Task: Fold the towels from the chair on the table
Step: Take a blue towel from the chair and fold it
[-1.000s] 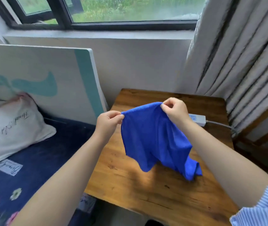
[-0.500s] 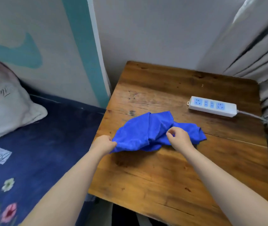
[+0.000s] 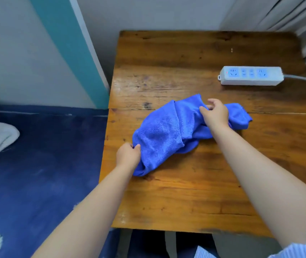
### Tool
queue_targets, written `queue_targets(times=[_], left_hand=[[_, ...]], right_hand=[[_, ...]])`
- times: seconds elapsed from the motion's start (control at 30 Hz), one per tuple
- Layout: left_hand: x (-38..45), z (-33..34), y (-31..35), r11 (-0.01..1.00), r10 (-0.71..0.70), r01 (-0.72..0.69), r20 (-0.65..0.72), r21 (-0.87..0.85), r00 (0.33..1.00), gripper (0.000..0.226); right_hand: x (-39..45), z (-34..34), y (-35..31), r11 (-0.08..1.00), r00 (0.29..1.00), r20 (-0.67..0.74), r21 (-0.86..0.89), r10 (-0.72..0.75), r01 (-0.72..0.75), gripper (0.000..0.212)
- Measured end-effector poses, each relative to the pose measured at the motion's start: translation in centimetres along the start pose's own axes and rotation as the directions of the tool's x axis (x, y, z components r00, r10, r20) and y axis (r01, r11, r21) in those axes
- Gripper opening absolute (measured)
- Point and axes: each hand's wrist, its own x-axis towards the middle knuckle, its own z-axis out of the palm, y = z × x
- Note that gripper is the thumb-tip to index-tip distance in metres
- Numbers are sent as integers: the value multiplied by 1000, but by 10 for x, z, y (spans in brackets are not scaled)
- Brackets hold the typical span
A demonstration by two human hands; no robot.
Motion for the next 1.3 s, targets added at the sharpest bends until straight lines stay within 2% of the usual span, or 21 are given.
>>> queue_targets(times=[0.13,0.23,0.27,0.3,0.37,0.43,0.53,0.63,0.77,0.83,0.9,1.0,1.07,1.17,1.23,1.3], left_hand=[[8,6,-5,966,-143,140,4,-219,990,36],[15,6,-9,940,-132,148,72,-308,989,35],[16,4,-10,937,-126,145,80,-319,989,34],[16,0,-10,933,-124,145,82,-330,989,32],[13,-10,-5,907,-100,139,116,-398,988,30],[8,-24,3,862,-41,113,154,-494,987,27],[2,-43,18,793,21,92,178,-602,984,22],[-2,-60,35,754,54,56,147,-655,988,21],[-9,-81,71,647,95,25,113,-762,989,22],[-19,-89,93,602,112,18,106,-798,988,22],[-29,-101,118,576,150,-47,50,-816,987,24],[-42,-123,166,531,236,-183,-63,-828,970,27],[-54,-144,202,441,297,-275,-150,-854,943,29],[-71,-174,239,328,369,-365,-237,-871,899,31],[-80,-186,247,293,379,-359,-237,-886,894,31],[-84,-194,244,281,350,-319,-212,-905,913,31]], right_hand=[[-2,4,-4,982,994,96,176,55,-72,40],[-10,-3,2,956,972,199,238,125,-172,27],[-13,-6,6,955,966,216,226,143,-192,19],[-16,-10,11,957,963,222,209,155,-202,20],[-21,-19,21,962,963,208,173,172,-209,32],[-26,-30,28,978,971,171,93,168,-186,35],[-33,-53,28,988,979,138,-58,153,-146,25],[-34,-80,17,979,974,130,-109,185,-171,29],[-31,-118,-9,974,974,89,-111,207,-197,19],[-28,-132,-29,990,990,55,-67,131,-127,30],[-28,-141,-60,999,1000,28,-38,10,-8,37],[-30,-150,-108,974,974,-80,-98,-210,202,29],[-30,-159,-140,940,925,-183,-131,-334,314,22],[-25,-174,-177,905,856,-326,1,-402,426,19],[-21,-184,-195,877,827,-394,98,-400,471,14],[-19,-189,-208,858,825,-399,155,-400,490,18]])
